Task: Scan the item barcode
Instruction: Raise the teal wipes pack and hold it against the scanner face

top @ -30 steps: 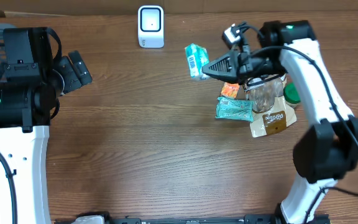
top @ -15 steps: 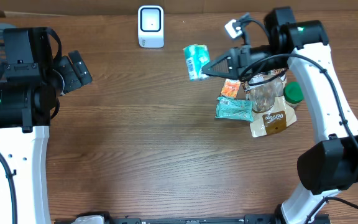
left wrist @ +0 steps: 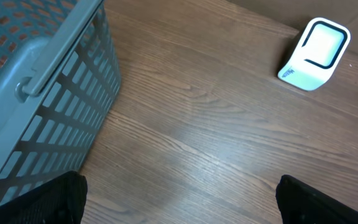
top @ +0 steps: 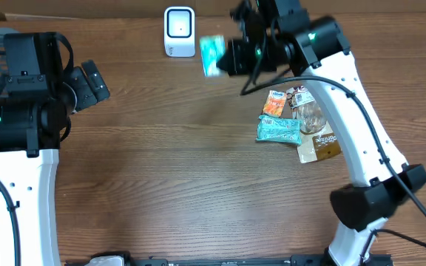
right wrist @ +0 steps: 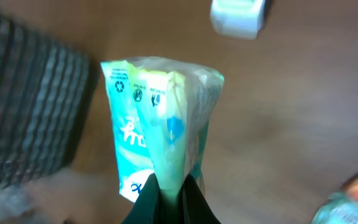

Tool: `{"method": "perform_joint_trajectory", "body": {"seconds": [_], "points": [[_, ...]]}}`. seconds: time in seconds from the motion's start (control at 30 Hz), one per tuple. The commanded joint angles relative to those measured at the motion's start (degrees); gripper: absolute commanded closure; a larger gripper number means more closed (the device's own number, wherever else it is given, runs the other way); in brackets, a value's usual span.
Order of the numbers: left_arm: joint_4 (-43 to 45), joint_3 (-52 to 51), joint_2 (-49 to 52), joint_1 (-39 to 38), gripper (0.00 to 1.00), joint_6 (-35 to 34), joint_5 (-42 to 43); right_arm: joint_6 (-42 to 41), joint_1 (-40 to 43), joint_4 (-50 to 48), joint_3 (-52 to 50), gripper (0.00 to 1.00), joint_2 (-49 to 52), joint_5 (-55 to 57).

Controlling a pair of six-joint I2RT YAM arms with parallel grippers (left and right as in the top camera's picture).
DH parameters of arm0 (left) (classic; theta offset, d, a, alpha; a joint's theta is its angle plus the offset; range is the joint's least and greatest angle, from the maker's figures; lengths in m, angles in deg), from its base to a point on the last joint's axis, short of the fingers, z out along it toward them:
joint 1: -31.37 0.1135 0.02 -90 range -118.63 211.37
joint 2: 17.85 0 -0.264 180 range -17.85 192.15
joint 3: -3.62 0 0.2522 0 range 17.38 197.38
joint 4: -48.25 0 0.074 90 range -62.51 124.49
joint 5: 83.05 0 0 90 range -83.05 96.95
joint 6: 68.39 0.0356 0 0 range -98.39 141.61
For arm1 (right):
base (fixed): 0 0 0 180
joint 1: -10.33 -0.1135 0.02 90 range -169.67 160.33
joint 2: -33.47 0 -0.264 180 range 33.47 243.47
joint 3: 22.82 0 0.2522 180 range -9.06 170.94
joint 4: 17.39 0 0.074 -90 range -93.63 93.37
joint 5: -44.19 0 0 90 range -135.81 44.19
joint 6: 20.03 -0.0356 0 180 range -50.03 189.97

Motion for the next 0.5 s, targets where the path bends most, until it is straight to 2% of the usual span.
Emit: {"method": "perform_joint_trajectory", "body": {"seconds": [0.0,0.23,0.47], "points": [[0.2,0.5,-0.5,0.2,0.0,1.3,-0.6,-1.1,-2.1,0.5,12.1,0.96,5.4,16.5],[0.2,0.5,-0.5,0.2,0.01,1.3,-0.6,9.2,-5.1,-12.1,14.5,0.96,10.6,31.6],[0.2,0.5,-0.5,0.2,0.0,1.3,-0.6,25.7,-8.9,-32.2,14.2,0.96,21.2,46.1]]}}
